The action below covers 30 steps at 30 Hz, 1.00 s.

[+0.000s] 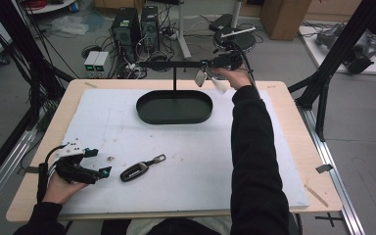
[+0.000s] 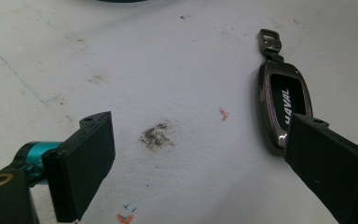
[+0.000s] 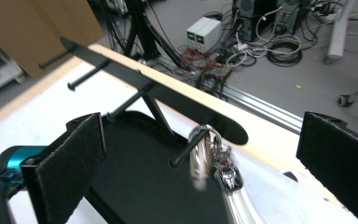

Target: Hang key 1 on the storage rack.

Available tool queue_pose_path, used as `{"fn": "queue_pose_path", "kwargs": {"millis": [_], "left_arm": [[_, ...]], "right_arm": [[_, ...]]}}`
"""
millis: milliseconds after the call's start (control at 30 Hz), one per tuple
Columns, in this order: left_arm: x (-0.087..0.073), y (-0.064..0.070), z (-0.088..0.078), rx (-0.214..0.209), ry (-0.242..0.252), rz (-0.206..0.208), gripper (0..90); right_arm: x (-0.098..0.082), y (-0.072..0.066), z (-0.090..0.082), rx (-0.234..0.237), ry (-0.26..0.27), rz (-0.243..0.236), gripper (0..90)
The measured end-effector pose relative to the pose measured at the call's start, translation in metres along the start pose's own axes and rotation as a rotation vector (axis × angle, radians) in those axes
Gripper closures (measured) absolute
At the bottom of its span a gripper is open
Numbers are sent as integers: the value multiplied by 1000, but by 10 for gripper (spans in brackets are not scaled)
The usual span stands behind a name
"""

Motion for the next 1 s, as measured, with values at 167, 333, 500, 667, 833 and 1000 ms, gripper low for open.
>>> {"fn": "queue_pose_path", "kwargs": {"millis": [167, 333, 500, 667, 833, 1000], "left_arm": [[0, 0, 0, 3, -2, -1, 93], [0, 0, -1, 7, 0, -1, 93], [0, -1, 0, 9, -4, 2, 94], [-1, -2, 0, 13, -5, -3, 93], [-1, -1, 0, 15, -6, 0, 94], [-1, -1, 0, 13, -6, 0, 93]], "right_arm": [[-8, -5, -10, -2, 26, -30, 6], [-30, -4, -17, 9, 36, -36, 7], [-49, 0, -22, 32, 18, -39, 7], [-53, -1, -27, 35, -12, -58, 7], [-55, -10, -35, 33, 9, -69, 7], [-69, -12, -38, 27, -3, -78, 7]]}}
Point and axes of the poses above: each handheld gripper's, and its own axes: z roughly forward along the jaws, x roughly out of its top, y roughly to its right, the point moved 2 cm from there along z, roughly forward along the jaws
